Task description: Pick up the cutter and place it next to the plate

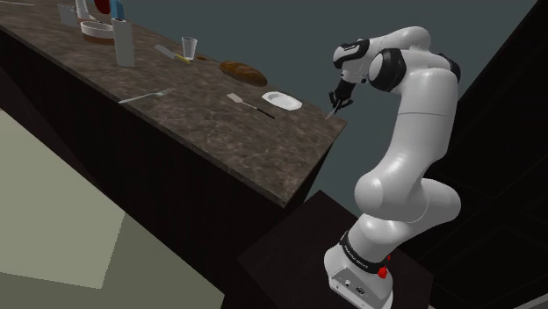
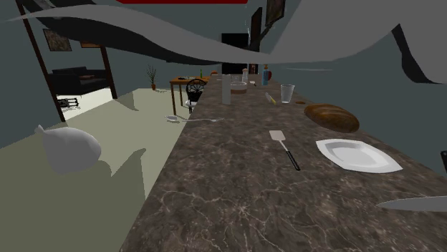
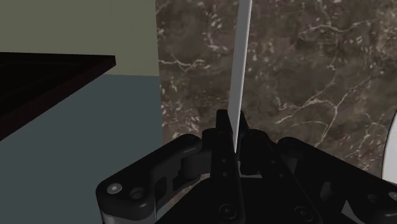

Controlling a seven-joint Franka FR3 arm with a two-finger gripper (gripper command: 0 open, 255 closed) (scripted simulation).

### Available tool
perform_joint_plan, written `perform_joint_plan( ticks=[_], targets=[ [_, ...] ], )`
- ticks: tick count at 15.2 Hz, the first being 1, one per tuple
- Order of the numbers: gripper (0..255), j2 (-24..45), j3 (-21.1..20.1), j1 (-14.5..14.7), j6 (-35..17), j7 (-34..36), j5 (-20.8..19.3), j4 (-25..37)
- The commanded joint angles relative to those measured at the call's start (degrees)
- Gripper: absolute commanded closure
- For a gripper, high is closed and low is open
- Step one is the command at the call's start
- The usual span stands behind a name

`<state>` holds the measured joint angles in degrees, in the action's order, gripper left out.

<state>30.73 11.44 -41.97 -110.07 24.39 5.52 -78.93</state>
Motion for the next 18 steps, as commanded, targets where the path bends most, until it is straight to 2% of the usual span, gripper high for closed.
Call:
perform_joint_plan(
  ticks=[1,12,18],
  targets=[
    [255,0.3,-0.05,0.05,-1.49,-0.03,0.08,-1.18],
    [255,3.06,-0.43,0.02,-8.81,-0.4,0.7,-5.79],
    [255,3.06,-0.43,0.02,-8.81,-0.4,0.7,-5.79]
  ],
)
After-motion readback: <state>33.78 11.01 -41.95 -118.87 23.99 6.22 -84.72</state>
